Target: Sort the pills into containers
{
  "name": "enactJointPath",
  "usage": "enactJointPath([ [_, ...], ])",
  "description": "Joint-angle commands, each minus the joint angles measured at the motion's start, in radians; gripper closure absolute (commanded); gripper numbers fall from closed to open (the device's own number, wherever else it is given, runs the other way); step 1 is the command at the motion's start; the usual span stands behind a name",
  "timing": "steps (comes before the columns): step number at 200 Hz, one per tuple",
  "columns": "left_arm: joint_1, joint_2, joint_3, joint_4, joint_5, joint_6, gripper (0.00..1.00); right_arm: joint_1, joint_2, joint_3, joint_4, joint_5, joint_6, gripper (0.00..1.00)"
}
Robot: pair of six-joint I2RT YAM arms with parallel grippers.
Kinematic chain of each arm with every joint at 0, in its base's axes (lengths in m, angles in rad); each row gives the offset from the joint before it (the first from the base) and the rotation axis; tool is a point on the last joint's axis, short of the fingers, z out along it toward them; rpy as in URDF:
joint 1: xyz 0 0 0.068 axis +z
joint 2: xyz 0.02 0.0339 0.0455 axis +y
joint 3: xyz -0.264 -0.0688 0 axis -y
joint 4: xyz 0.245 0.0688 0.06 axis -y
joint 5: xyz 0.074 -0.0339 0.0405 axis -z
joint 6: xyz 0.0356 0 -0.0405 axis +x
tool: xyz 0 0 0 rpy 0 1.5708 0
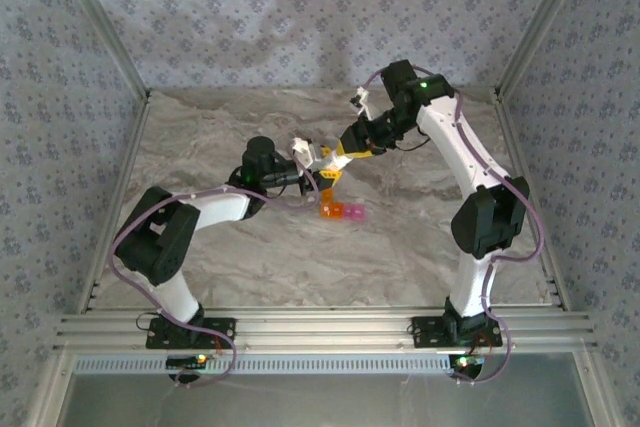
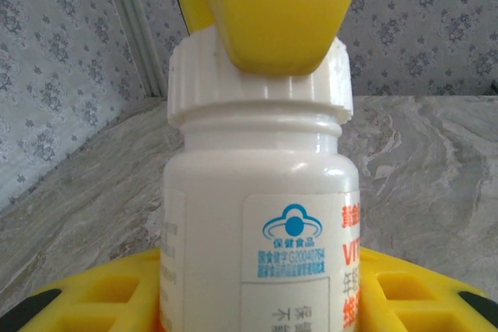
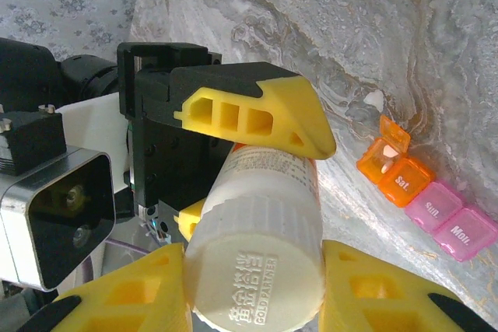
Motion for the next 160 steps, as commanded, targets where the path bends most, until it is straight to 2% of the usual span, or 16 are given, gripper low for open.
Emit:
enactJointPath([
  [1,-0.010,-0.052,0.038,0.021,0.083,0.037,1.00,0.002,-0.006,-0.001,-0.016,0.027,-0.009,0.65],
  [58,-0.021,-0.050,0.044,0.047,0.063,0.026,1.00,0.021,0.006,0.006,-0.045,0.030,-0.029,0.66],
  [106,-0.019,-0.049,0.037,0.066,0.073,0.007,1.00,-0.009,-0.047,-0.014,-0.020,0.129,-0.042,0.68],
  [144,-0.020,-0.035,0.044,0.126,0.064,-0.054,1.00,0.011,-0.039,-0.032,-0.005,0.118,-0.020,0.68],
  [160,-0.021,-0.026,0.044,0.166,0.052,-0.085,1.00,0.021,-0.029,-0.041,0.009,0.077,0.006,0.67],
])
